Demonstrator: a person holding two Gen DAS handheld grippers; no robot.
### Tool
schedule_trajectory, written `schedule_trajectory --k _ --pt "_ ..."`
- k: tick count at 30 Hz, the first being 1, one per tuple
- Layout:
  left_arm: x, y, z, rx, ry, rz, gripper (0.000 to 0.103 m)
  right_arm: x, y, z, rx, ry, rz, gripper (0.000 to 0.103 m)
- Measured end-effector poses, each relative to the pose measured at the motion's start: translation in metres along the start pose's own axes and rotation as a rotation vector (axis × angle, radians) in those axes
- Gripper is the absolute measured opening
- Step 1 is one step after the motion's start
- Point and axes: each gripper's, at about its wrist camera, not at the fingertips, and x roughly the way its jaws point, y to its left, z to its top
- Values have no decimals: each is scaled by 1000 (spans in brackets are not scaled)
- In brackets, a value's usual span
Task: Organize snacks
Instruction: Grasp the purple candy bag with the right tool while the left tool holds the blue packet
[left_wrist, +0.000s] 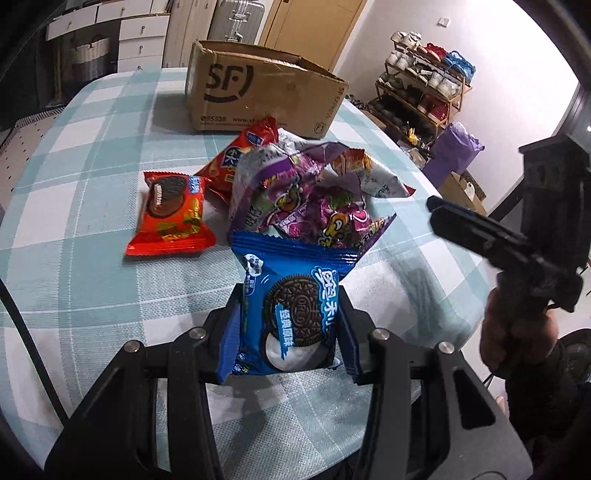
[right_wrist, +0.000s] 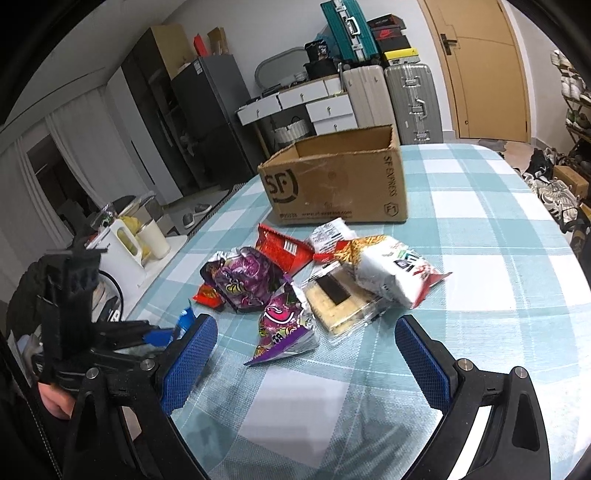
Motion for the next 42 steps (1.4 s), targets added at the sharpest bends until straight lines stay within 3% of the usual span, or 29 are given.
schedule_trajectory --k 27,33,34,35,38,42 --pt "-26 19 -9 -66 -25 10 42 81 31 2 -106 147 2 97" --pt "-28 24 -11 -84 -20 7 42 92 33 -3 -99 192 -9 70" --pt "-28 24 -11 -84 -20 4 42 93 32 -3 -91 198 -8 55" --pt "-28 24 -10 -83 -21 4 42 94 30 -4 -80 205 -4 47" --pt "-30 25 -10 -83 -28 7 42 92 22 -6 -37 198 23 40" --pt "-33 25 -9 -86 -37 4 42 85 14 -9 3 181 49 38"
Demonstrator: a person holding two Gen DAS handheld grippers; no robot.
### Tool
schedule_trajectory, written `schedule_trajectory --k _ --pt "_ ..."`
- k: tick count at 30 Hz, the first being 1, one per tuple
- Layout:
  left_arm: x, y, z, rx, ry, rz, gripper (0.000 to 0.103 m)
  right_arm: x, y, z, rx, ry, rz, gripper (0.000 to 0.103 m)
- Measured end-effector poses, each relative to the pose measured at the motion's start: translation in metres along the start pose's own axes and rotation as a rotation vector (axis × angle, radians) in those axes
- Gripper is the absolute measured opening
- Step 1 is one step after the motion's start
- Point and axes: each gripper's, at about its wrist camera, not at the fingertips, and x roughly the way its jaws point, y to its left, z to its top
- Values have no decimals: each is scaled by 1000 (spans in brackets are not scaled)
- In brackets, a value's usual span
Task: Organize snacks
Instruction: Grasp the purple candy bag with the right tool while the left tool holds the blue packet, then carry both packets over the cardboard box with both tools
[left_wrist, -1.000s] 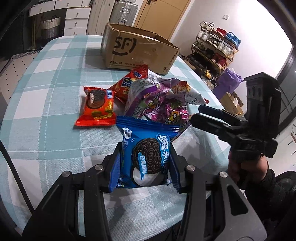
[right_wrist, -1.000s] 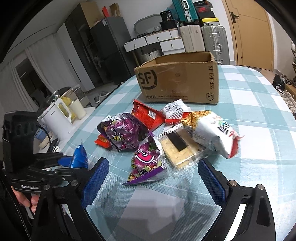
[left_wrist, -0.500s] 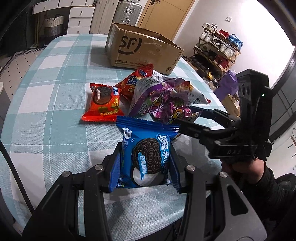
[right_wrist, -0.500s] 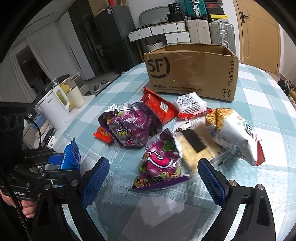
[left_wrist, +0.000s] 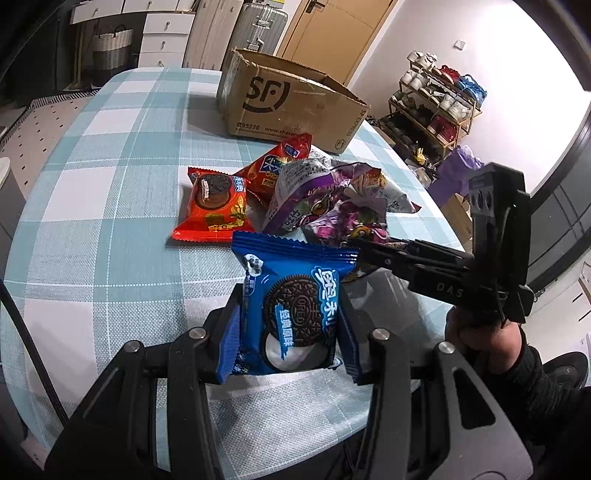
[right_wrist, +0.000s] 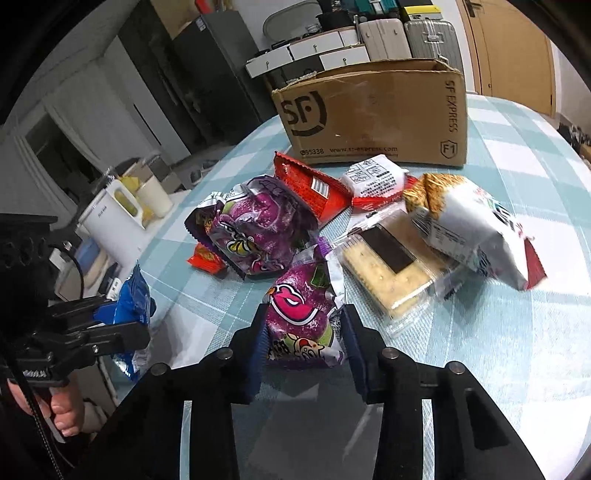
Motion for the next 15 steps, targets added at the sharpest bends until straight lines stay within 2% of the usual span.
schedule_trajectory --k 7,15 --pt "-1 -6 6 6 -9 -10 42 -23 -11 -4 53 -56 25 38" --pt "-2 -19 28 37 -22 5 42 -52 -12 5 59 -119 47 38"
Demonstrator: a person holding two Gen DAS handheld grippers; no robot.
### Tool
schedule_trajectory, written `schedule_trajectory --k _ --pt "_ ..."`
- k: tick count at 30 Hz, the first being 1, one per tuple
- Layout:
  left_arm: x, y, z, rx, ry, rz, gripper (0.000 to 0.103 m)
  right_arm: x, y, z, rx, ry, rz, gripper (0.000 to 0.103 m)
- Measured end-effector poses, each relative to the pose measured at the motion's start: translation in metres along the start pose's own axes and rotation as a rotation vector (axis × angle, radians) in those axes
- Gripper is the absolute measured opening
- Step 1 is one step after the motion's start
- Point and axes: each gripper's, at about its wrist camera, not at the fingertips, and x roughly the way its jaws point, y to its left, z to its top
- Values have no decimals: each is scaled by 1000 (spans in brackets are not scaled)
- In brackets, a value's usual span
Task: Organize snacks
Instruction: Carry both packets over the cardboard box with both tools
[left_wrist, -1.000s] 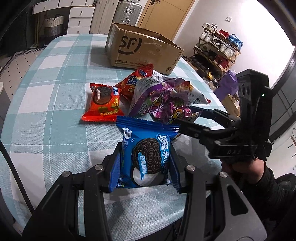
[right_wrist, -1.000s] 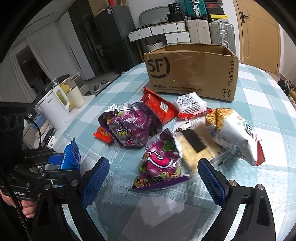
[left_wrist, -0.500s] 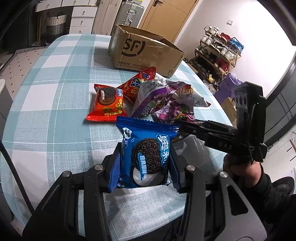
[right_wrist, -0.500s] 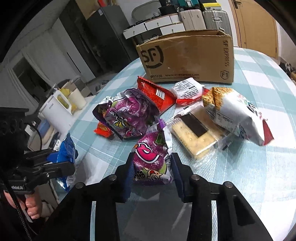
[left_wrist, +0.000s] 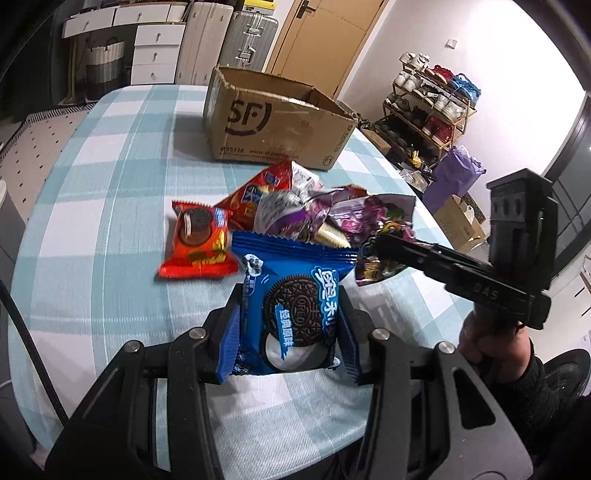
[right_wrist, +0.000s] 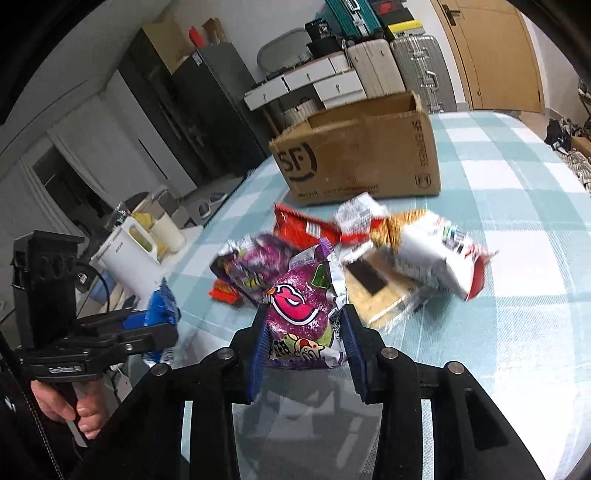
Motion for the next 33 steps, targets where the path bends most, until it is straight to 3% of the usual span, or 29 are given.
schedule_trajectory --k 18,33 --pt "19 -14 80 29 -23 -21 42 -32 -8 60 -3 -94 32 38" --pt "42 -28 182 102 -40 10 42 -25 -1 142 -75 -126 32 38"
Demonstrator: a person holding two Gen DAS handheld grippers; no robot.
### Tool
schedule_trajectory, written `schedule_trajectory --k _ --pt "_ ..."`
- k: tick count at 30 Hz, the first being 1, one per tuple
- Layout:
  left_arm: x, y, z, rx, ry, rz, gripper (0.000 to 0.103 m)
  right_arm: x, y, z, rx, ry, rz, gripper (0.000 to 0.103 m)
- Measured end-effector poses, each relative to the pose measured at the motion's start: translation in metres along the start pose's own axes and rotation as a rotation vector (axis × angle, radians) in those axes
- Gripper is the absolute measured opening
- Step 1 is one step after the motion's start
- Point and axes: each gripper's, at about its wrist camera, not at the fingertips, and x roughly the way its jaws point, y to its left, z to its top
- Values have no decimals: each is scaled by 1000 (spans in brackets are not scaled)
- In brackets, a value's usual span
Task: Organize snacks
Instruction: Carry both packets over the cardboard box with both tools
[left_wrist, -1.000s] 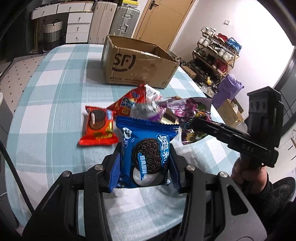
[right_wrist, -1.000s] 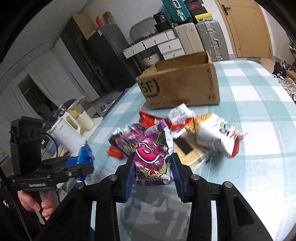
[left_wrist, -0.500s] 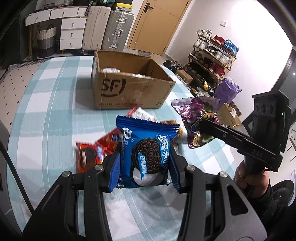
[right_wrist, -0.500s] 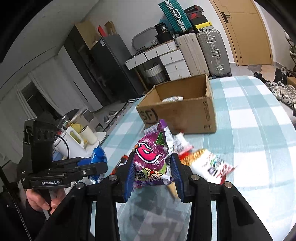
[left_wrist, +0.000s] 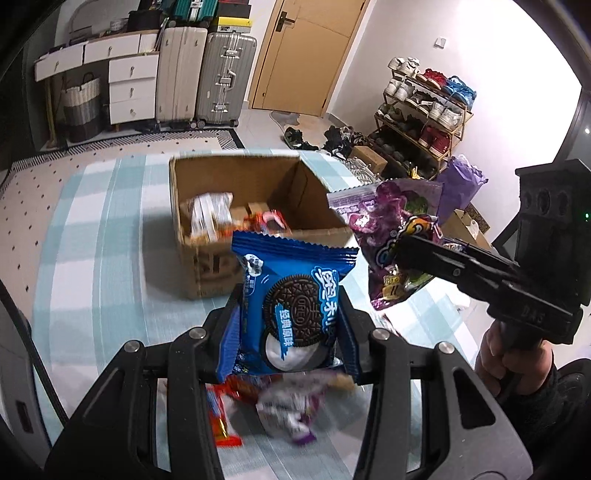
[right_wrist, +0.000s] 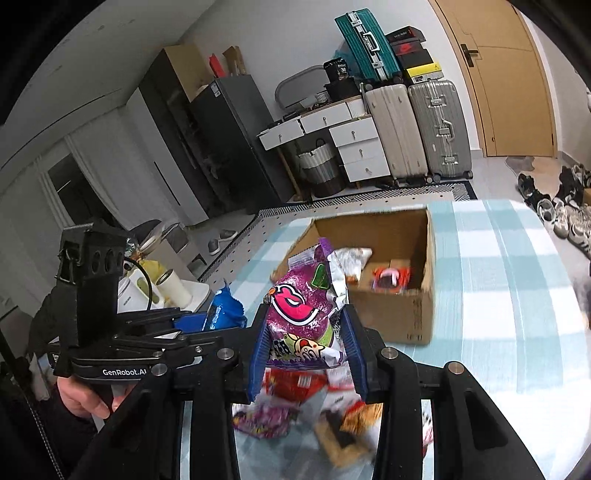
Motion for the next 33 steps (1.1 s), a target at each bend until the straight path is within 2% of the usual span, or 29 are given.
schedule_trajectory --k 11,22,33 --pt "21 6 69 42 -10 47 42 34 -18 58 -35 17 -31 38" --pt "69 32 127 28 10 74 42 78 -40 98 -37 46 -70 38" --pt "137 62 139 -19 78 40 43 127 -68 97 -31 92 -114 39"
